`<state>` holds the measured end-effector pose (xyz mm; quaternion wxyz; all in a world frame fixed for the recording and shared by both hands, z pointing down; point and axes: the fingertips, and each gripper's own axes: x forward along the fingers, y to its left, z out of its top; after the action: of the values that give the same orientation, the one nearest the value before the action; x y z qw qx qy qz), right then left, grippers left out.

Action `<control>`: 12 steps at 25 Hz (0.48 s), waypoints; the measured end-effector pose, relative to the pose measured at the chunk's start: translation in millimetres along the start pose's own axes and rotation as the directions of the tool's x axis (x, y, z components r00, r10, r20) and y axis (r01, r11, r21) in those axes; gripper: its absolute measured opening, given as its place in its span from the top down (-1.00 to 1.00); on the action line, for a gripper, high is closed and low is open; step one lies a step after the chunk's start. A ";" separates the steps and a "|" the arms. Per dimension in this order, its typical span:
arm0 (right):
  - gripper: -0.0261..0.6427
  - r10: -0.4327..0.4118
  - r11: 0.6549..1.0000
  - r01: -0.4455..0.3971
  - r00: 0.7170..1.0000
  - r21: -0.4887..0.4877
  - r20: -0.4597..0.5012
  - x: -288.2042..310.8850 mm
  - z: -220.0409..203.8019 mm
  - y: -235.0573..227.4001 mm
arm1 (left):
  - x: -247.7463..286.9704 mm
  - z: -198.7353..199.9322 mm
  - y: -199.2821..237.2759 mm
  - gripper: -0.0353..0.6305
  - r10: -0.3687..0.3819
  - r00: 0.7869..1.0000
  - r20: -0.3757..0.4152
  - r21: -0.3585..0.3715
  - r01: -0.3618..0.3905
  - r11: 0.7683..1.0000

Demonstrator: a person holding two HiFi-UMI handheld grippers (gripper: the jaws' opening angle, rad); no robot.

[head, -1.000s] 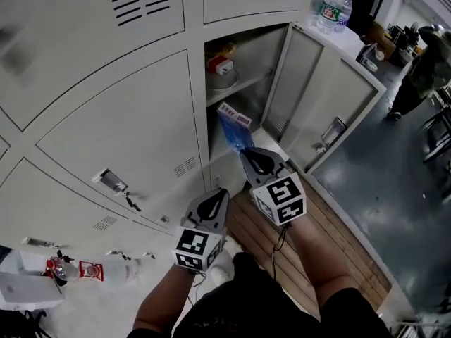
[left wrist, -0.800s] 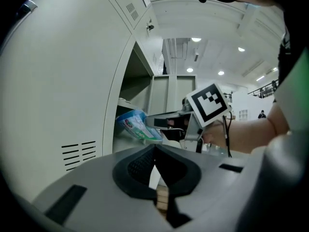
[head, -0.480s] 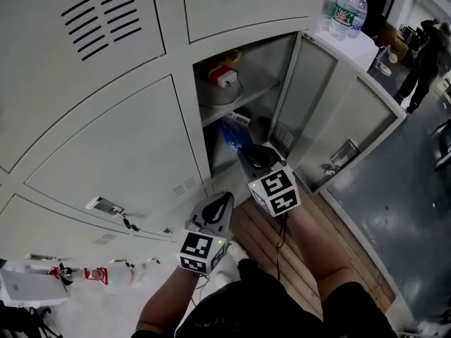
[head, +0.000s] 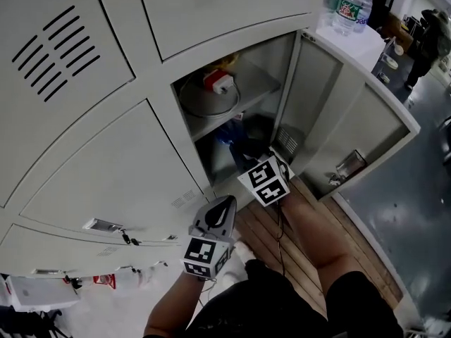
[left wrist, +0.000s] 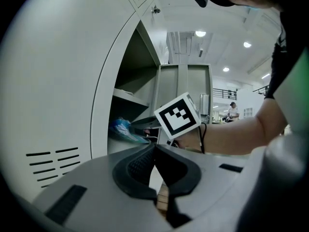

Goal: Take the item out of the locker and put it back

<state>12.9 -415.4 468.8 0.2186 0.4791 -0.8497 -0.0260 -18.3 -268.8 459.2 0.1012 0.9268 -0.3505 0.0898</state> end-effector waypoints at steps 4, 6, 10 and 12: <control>0.89 0.016 1.000 -0.016 1.000 -0.012 -0.020 15.9 -7.4 -1.2 | 4.5 -2.6 1.9 0.88 0.005 1.000 -0.010 0.001 -0.005 1.000; 0.89 0.022 1.000 -0.023 0.999 -0.010 -0.032 21.7 -13.4 -1.5 | 6.6 -4.5 2.5 0.88 0.006 1.000 -0.016 0.000 -0.006 1.000; 0.89 0.030 1.000 -0.030 0.998 -0.001 -0.054 29.7 -25.8 -3.2 | 10.3 -4.8 4.3 0.88 0.013 1.000 -0.017 -0.005 -0.014 1.000; 0.89 0.035 0.999 -0.035 0.997 0.004 -0.065 33.4 -30.4 -4.0 | 12.0 -4.5 4.3 0.88 0.016 1.000 -0.018 -0.007 -0.016 1.000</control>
<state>13.3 -440.2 506.9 0.2459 0.4649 -0.8505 -0.0055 -12.8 -278.5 466.9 0.1067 0.9227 -0.3573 0.0978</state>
